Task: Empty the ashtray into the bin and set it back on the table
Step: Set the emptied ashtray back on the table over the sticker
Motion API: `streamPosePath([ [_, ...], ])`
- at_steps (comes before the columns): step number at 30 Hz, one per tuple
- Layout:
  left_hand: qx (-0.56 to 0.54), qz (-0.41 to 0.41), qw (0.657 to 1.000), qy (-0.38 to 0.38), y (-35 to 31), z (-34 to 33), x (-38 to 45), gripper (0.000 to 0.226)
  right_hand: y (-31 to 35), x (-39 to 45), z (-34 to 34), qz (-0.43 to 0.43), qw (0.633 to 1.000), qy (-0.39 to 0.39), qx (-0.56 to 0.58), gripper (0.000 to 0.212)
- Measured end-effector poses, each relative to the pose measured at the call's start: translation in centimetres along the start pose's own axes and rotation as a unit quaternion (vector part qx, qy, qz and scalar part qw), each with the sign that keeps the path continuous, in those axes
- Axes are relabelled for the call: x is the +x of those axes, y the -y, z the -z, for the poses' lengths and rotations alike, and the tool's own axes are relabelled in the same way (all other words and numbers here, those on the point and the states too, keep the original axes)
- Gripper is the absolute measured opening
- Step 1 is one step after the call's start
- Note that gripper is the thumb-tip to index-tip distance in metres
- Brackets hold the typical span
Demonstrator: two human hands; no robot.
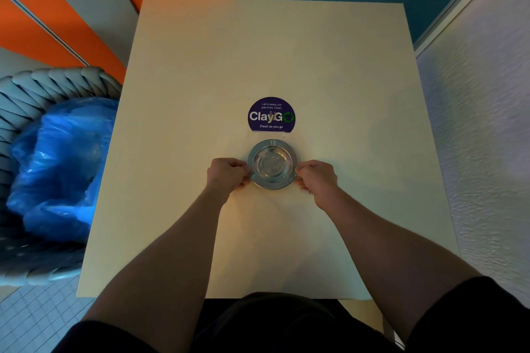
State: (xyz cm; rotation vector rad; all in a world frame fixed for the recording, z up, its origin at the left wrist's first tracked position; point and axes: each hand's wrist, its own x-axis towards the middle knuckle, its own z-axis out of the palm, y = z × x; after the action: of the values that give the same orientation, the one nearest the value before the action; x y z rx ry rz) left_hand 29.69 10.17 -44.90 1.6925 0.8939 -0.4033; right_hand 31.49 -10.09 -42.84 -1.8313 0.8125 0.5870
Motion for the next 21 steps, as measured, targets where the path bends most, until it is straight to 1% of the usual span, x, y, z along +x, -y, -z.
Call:
streamPosePath([
  [4,0.009,-0.005,1.000,-0.010,-1.7,-0.3,1.3,0.009,1.5,1.1,-0.2,-0.003,1.000,0.004,0.012,0.011],
  [9,0.009,-0.005,1.000,-0.020,-3.7,-0.3,2.9,0.011,3.3,2.5,-0.5,0.007,1.000,0.007,0.012,0.010],
  [17,-0.007,-0.007,0.999,-0.037,-5.8,-0.6,5.0,0.006,6.1,4.7,-0.9,0.016,1.000,0.006,-0.025,0.014],
  [21,-0.015,-0.007,0.999,-0.043,-7.0,-0.9,6.1,0.017,7.2,6.0,-1.1,0.013,1.000,-0.001,-0.019,0.020],
])
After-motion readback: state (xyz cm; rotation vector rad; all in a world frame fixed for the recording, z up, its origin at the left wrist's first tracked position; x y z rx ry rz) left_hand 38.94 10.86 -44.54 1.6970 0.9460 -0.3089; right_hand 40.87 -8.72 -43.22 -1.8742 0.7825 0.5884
